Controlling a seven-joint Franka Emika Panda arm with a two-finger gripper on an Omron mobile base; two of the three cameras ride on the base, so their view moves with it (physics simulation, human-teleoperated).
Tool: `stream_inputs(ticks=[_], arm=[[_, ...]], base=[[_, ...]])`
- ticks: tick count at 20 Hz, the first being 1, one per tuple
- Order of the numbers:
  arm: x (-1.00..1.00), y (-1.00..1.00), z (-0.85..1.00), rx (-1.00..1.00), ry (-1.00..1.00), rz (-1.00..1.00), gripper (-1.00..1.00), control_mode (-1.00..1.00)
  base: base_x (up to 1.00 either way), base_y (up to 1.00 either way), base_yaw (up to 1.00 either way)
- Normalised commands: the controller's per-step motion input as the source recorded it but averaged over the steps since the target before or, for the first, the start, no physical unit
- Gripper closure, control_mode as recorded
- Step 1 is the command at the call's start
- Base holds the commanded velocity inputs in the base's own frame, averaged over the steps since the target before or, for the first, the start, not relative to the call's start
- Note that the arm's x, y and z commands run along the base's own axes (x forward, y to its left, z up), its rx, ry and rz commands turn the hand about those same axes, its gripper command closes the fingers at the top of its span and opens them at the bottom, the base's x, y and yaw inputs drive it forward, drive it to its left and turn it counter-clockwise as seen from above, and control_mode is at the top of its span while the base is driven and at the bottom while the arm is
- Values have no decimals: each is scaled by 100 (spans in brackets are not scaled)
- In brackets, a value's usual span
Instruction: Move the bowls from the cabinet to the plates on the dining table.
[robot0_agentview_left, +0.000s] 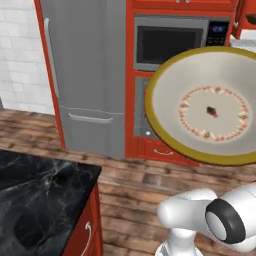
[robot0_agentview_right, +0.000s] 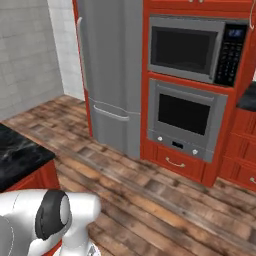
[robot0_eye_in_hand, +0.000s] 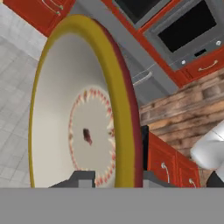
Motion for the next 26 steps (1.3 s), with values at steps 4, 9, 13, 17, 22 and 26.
stream_inputs(ticks=[4, 9, 13, 17, 22, 26], arm=[[0, 0, 0, 0, 0, 0, 100, 100], [0, 0, 0, 0, 0, 0, 100, 100], [0, 0, 0, 0, 0, 0, 100, 100], [0, 0, 0, 0, 0, 0, 100, 100], [0, 0, 0, 0, 0, 0, 100, 100], [0, 0, 0, 0, 0, 0, 100, 100]], base=[[0, 0, 50], [0, 0, 50], [0, 0, 50], [0, 0, 50], [0, 0, 50], [0, 4, 49]])
